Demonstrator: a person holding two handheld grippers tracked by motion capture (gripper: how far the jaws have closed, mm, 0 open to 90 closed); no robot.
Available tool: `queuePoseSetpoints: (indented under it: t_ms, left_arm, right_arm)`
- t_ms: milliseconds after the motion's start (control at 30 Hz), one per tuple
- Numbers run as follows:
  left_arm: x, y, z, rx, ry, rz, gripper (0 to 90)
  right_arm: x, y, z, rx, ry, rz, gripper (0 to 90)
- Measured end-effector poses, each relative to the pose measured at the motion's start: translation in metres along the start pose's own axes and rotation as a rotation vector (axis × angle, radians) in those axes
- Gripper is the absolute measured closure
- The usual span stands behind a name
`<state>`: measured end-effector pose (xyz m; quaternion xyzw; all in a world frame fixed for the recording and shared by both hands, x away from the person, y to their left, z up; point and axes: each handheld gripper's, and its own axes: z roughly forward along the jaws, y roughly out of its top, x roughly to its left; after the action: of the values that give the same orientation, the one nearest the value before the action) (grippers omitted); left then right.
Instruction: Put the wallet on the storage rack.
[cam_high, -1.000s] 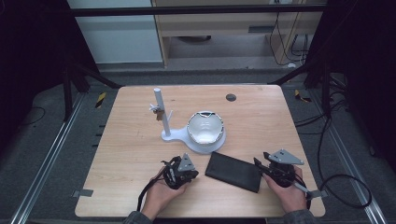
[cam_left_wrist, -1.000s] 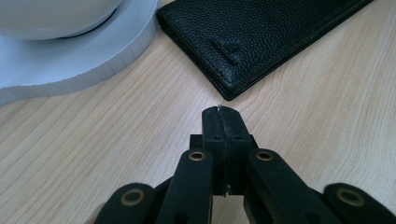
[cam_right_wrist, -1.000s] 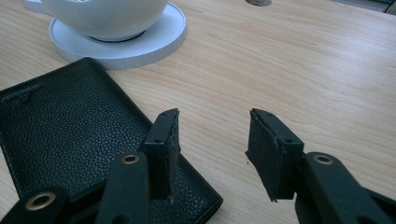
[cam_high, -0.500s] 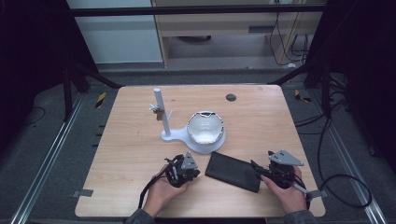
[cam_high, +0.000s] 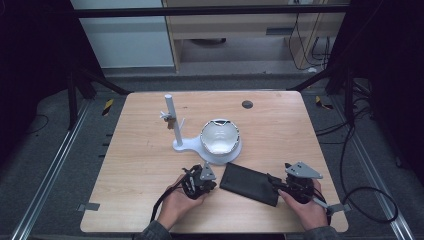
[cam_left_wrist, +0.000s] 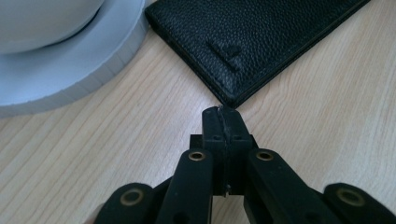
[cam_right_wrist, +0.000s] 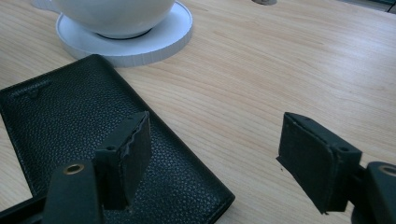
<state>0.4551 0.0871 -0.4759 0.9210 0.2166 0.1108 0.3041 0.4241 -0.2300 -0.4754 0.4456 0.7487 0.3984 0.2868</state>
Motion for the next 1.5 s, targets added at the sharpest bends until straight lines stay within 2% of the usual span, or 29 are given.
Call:
queuePoseSetpoints:
  t_ms: [333,500,600,733,867,1100,1200,1300,1500]
  left_arm:
    - [0.001,0.003,0.008,0.024,0.006,0.02,89.2]
    - [-0.001,0.004,0.012,0.037,-0.004,0.034,89.2]
    - [0.0,0.004,0.013,0.037,-0.003,0.029,88.8]
    - [0.001,0.004,0.011,0.03,-0.024,0.024,89.1]
    - [0.001,0.002,0.012,0.046,-0.012,0.031,89.0]
    - [0.0,0.004,0.014,0.031,-0.022,0.033,88.6]
    - [0.0,0.005,0.01,0.009,-0.022,0.024,88.8]
    - [0.001,0.006,0.007,-0.02,-0.037,0.003,88.7]
    - [0.004,0.014,0.013,-0.063,-0.071,-0.041,87.5]
  right_arm:
    - [0.0,0.0,0.0,0.005,0.001,0.0,26.4]
    - [0.0,0.0,0.0,0.006,0.001,-0.004,26.6]
    - [0.001,0.0,0.0,0.007,0.004,-0.004,26.6]
    - [0.001,0.001,0.0,0.006,0.007,-0.005,26.6]
    - [0.001,0.001,0.0,0.007,0.008,-0.009,26.6]
    - [0.001,0.001,0.0,0.005,0.007,-0.009,26.6]
    - [0.002,0.002,0.0,0.005,0.012,-0.013,26.6]
    - [0.005,0.003,-0.001,0.007,0.038,-0.015,26.2]
    - [0.027,0.01,0.0,0.026,0.155,-0.061,19.5]
